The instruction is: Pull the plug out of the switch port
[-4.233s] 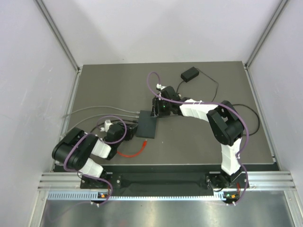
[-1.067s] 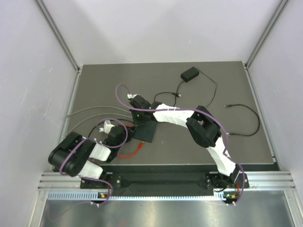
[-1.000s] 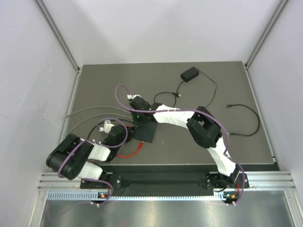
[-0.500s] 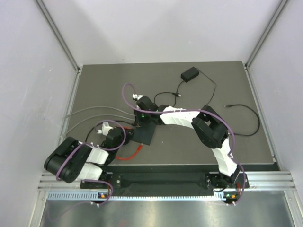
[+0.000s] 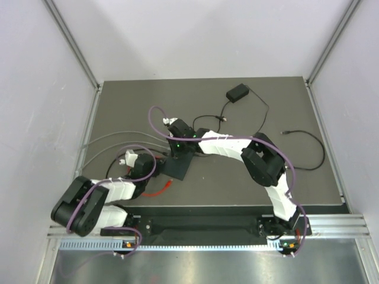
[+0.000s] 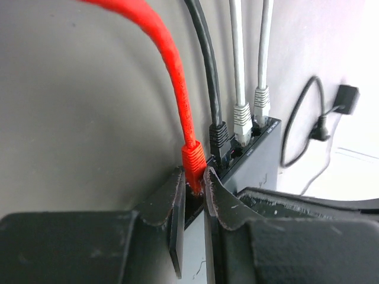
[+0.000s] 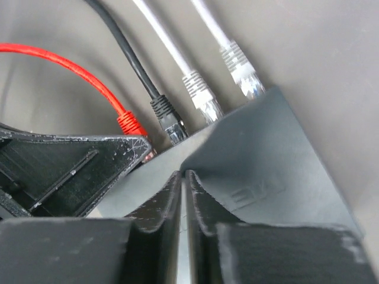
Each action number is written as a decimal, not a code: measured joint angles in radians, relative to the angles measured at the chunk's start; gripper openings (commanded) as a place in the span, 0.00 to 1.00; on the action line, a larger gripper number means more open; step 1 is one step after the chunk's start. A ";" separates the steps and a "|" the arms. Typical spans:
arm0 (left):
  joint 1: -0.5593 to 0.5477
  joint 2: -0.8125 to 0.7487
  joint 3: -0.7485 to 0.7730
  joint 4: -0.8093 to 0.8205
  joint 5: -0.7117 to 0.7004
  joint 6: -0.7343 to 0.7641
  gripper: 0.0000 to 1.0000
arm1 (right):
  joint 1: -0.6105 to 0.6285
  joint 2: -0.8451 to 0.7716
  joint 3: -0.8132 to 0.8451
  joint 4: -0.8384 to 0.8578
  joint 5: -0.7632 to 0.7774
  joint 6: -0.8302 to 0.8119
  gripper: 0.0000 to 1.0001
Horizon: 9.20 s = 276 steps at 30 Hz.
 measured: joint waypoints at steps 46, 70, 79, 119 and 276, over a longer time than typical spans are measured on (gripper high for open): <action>-0.161 0.015 0.060 -0.076 -0.186 -0.028 0.00 | -0.245 -0.115 -0.257 0.171 -0.095 0.287 0.32; -0.158 -0.394 0.107 -0.102 0.293 0.286 0.00 | -0.283 -0.592 -0.469 -0.024 -0.148 0.052 0.84; -0.172 -0.396 0.124 -0.168 0.731 0.460 0.00 | -0.290 -0.800 -0.498 -0.002 -0.449 -0.056 0.78; -0.290 -0.457 0.255 -0.359 0.736 0.627 0.80 | -0.403 -0.706 -0.705 0.370 -0.583 0.273 0.00; 0.053 0.456 0.034 0.620 0.173 -0.133 0.31 | -0.241 -0.075 -0.256 0.349 -0.339 0.195 0.01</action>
